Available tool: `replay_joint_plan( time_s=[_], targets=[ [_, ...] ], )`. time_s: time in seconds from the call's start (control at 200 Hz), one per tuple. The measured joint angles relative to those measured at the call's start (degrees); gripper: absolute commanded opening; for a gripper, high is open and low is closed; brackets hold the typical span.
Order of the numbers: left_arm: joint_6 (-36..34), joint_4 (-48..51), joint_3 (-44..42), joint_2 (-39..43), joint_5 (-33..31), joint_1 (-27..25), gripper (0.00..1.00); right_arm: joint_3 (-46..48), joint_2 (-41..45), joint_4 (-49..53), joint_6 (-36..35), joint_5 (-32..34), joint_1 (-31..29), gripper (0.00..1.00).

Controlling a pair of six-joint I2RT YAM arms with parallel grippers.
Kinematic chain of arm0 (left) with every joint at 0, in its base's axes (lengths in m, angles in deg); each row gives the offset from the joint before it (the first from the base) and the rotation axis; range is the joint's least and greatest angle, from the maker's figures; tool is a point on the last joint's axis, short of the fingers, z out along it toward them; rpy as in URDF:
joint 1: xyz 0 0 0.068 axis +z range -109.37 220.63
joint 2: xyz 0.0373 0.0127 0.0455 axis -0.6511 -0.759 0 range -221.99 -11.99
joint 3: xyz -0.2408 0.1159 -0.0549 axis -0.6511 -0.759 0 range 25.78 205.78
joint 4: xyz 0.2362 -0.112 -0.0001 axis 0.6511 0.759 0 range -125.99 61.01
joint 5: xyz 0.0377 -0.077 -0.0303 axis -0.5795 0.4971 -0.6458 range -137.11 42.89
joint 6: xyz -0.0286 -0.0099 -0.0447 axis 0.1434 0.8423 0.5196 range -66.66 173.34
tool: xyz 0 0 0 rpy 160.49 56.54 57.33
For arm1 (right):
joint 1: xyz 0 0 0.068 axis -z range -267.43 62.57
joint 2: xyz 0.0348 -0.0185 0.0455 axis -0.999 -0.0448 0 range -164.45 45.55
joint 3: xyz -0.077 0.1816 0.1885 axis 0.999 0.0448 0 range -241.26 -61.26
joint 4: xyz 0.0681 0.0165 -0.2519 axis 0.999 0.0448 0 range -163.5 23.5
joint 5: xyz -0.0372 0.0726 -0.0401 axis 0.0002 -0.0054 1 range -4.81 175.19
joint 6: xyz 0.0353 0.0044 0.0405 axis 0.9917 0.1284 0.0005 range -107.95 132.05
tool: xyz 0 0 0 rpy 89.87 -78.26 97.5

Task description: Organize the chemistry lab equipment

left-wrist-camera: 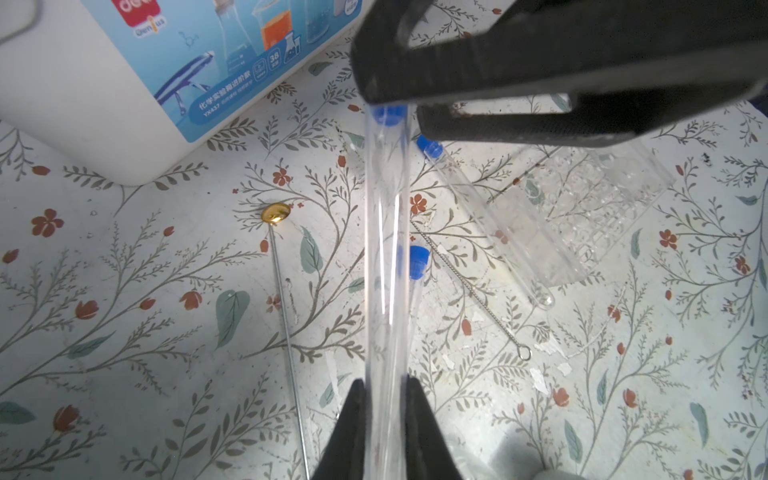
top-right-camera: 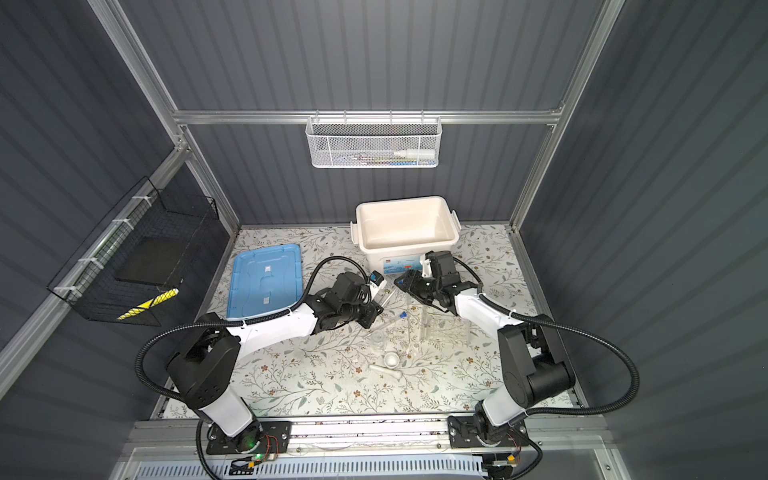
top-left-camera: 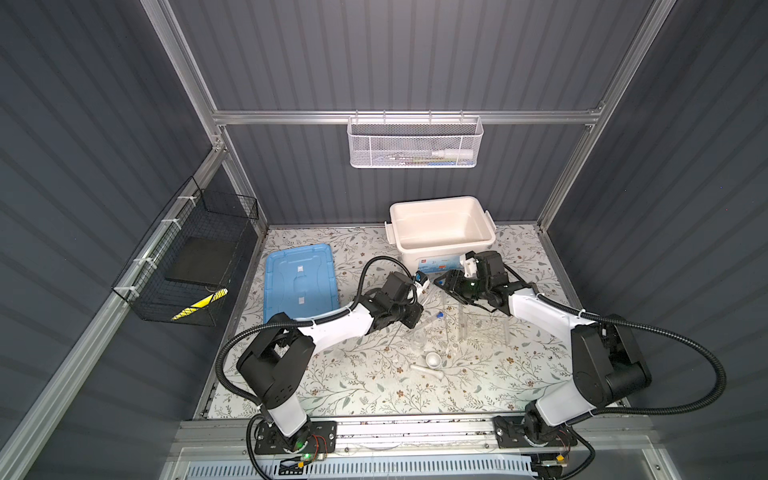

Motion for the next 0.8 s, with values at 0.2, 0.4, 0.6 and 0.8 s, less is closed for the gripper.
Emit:
replay_joint_plan(
  time_s=[0.2,0.4,0.6,0.8],
  targets=[
    [0.0,-0.96,-0.26,0.0,0.28,-0.15,0.16,0.0,-0.59,-1.2,0.87,-1.77,0.2,0.48],
    [0.02,-1.55,-0.33,0.0,0.72,-0.44,0.17,0.0,-1.75,-2.29,1.79,-2.82,0.24,0.44],
    [0.02,-1.81,-0.5,0.0,1.11,-0.52,0.17,0.0,-1.75,-3.28,2.34,-3.3,0.31,0.35],
    [0.02,-1.97,-0.68,-0.26,1.11,-0.52,0.17,0.2,-1.75,-4.28,3.23,-3.76,0.59,0.28]
  ],
)
